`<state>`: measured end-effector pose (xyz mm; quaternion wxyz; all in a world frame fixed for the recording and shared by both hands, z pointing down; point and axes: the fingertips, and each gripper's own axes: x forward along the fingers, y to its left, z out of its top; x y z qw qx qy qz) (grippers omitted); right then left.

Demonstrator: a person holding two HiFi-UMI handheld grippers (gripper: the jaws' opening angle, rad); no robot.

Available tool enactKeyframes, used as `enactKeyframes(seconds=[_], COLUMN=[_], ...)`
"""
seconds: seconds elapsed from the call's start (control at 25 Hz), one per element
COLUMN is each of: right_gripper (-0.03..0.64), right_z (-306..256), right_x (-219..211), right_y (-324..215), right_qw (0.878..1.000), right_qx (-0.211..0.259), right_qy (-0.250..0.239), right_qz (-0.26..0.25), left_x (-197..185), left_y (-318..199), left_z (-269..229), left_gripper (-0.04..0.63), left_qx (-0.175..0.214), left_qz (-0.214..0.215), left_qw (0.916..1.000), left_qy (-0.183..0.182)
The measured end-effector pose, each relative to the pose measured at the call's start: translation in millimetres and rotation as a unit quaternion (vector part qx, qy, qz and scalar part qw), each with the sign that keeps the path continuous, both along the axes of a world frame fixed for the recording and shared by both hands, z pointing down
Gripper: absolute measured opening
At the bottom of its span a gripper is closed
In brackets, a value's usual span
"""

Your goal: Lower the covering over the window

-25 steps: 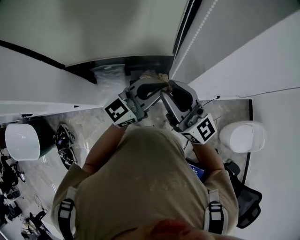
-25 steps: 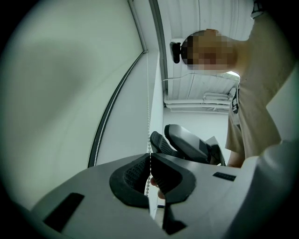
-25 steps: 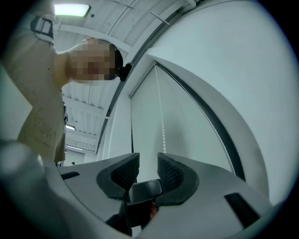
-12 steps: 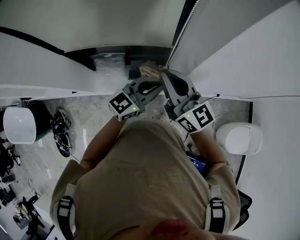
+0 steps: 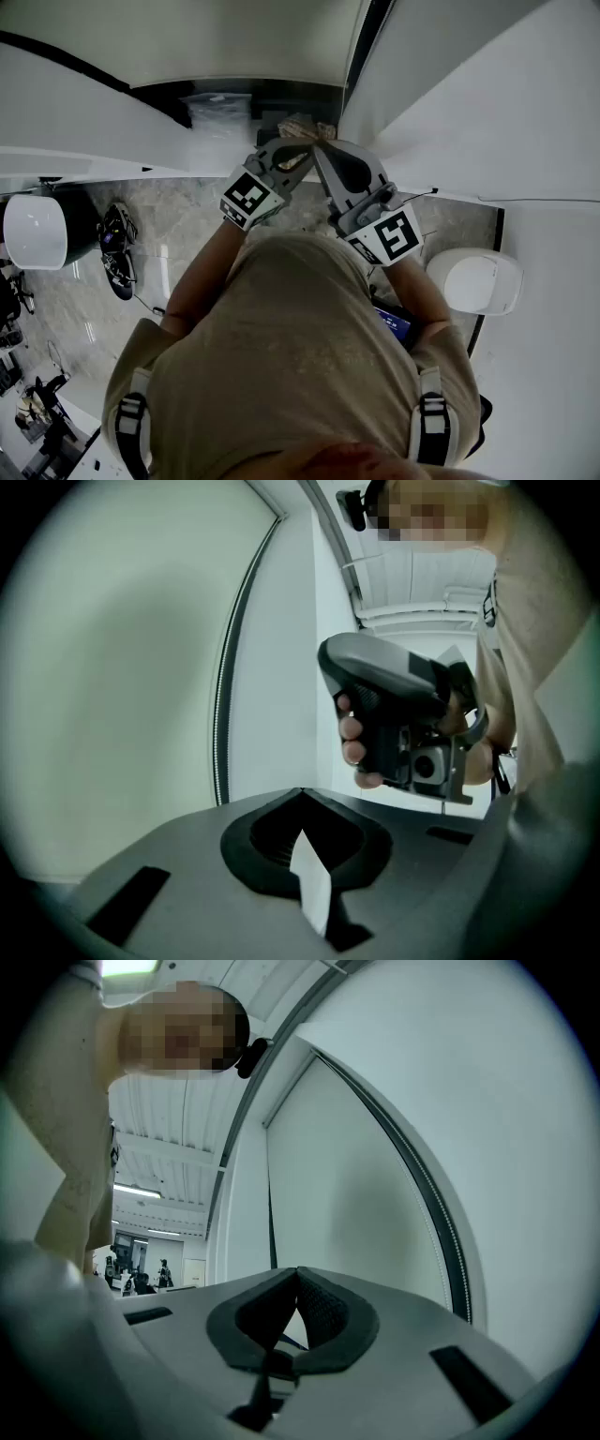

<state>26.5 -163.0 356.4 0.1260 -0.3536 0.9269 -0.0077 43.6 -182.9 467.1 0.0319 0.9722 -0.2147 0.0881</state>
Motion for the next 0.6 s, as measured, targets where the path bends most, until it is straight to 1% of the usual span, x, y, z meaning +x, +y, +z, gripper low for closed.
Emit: enactKeyframes(seconds=[0.08,0.16,0.24,0.36,0.48,0.52,0.56,0.6], right_gripper=[0.006,0.006,0.006,0.006,0.006,0.006,0.006,0.006], right_z=[2.0,0.8,-3.7,-6.1,-2.0,-0.3,1.0,1.7], right_x=[-2.4,-6.2,-10.3,-8.7,-1.1,2.0,5.3,8.4], right_y=[5.6,13.1,18.1,23.7,26.5,26.9,27.3,27.8], right_qw=[1.000,1.000,1.000,1.000,1.000,0.999,0.999,0.999], right_qx=[0.002,0.011,0.018,0.018,0.011,0.007,0.004,0.002], right_qy=[0.004,0.015,0.019,0.021,0.026,0.029,0.032,0.036], right_qz=[-0.004,-0.004,-0.001,0.002,0.011,0.015,0.018,0.020], left_x=[-3.5,-3.0,4.1,28.6,53.4,61.6,70.8,80.3], left_y=[-14.5,-30.8,-47.0,-68.7,-101.1,-112.0,-119.2,-121.8], left_z=[6.0,6.7,3.2,-14.4,-16.3,-16.1,-18.0,-23.0], left_gripper=[0.014,0.014,0.014,0.014,0.017,0.041,0.127,0.184], left_qx=[0.003,0.008,0.021,0.054,0.081,0.084,0.081,0.071], left_qz=[-0.017,-0.024,-0.015,0.004,0.009,0.016,0.034,0.063], left_qw=[0.9998,0.9995,0.9993,0.9979,0.9950,0.9946,0.9948,0.9950], left_qy=[-0.013,-0.021,-0.028,-0.035,-0.059,-0.060,-0.051,-0.029])
